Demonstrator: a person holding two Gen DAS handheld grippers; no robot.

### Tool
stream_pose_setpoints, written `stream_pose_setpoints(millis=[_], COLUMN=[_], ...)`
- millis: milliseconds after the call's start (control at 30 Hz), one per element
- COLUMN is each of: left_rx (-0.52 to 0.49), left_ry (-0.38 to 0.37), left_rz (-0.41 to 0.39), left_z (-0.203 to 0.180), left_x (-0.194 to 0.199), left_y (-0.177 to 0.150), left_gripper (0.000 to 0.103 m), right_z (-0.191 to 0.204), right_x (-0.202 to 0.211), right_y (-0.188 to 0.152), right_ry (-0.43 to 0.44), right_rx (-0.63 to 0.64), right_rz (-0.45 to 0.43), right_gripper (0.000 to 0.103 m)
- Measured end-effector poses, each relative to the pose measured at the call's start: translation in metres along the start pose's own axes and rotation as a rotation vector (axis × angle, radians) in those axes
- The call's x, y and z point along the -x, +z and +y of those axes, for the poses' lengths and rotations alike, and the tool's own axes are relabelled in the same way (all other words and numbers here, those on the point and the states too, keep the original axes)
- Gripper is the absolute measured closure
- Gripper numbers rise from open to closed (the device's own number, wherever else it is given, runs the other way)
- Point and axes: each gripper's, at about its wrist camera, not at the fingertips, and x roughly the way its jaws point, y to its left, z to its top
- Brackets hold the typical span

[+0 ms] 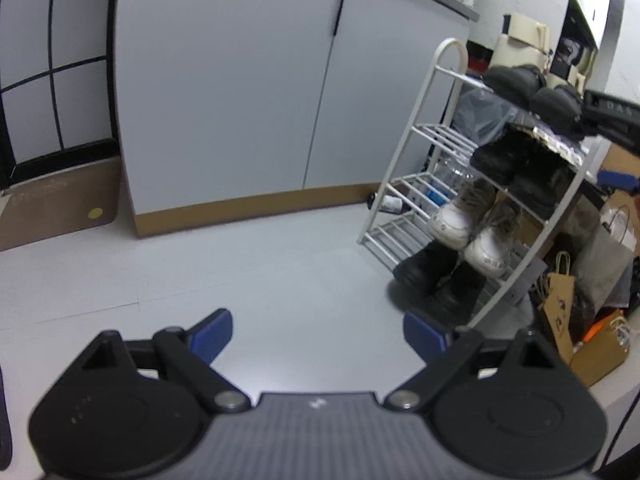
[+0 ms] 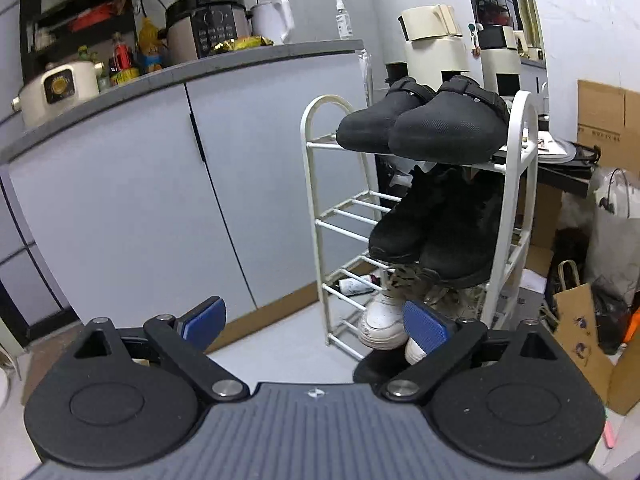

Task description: Organize scattered shoes

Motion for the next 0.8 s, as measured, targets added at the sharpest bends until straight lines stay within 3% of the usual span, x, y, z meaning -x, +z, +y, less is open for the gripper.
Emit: stream_pose_setpoints(millis=[267,500,800], left_rx=[-0.064,-0.089,-0.011], left_ry=[0.006,0.007,0.012], left_rz=[-0.019,-0.058,-0.08], left_z=[-0.017,-0.019,-0.022], left_x=[-0.004,0.011,0.019], left_y=[0.0,0.004,0.02], left_gripper=[0.007,0.002,0.0], right_z=[0.006,0.016,0.038], right_x=[0.002,-0.003,-0.011], right_y=[-0.007,-0.019,-0.033], right_ry=[-0.087,-0.054,-0.056], right_rx=[0.0,0.009,0.021], right_rz=[-0.025,0.022,0.089], right_gripper=[0.004,0.004,0.004])
